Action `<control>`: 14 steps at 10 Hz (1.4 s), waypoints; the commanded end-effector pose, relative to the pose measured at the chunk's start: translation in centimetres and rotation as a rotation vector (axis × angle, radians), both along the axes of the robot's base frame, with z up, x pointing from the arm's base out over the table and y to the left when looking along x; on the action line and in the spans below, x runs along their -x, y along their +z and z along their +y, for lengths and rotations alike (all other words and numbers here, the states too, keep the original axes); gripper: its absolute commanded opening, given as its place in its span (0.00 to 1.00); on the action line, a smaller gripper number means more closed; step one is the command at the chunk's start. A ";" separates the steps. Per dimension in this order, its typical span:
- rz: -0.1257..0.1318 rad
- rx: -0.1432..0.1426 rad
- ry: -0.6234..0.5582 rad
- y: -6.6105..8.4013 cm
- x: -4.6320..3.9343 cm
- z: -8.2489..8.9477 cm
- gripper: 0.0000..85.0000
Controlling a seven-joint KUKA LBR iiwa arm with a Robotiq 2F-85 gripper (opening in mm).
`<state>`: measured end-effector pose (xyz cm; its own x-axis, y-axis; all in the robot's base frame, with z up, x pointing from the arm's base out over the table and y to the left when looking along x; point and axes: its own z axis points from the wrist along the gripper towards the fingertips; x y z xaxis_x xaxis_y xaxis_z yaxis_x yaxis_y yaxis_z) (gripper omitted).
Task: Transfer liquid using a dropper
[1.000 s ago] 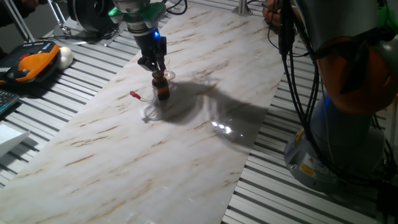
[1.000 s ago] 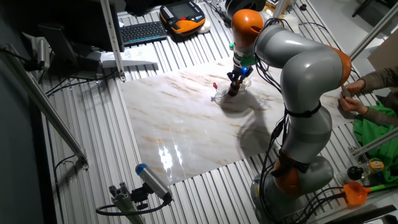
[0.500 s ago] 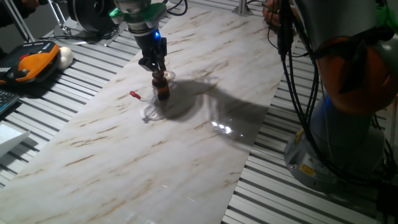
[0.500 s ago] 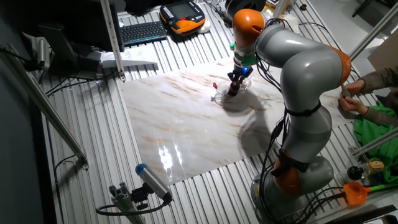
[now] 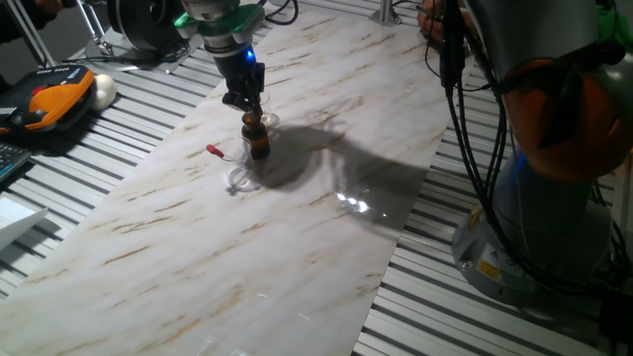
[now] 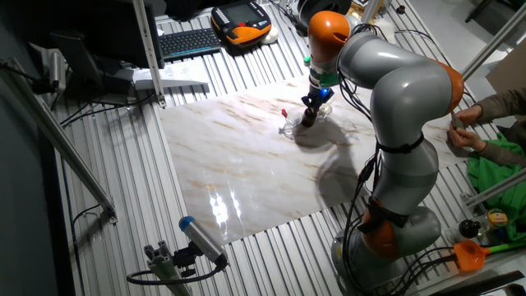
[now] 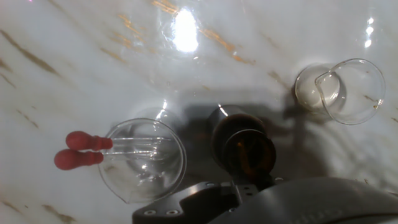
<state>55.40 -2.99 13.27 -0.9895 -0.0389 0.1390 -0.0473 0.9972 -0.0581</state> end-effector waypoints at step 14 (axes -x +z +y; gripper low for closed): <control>0.030 0.048 -0.018 7.2 0.91 0.0 0.20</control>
<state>54.46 -3.01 20.50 -0.9856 -0.0133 0.1688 -0.0315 0.9939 -0.1057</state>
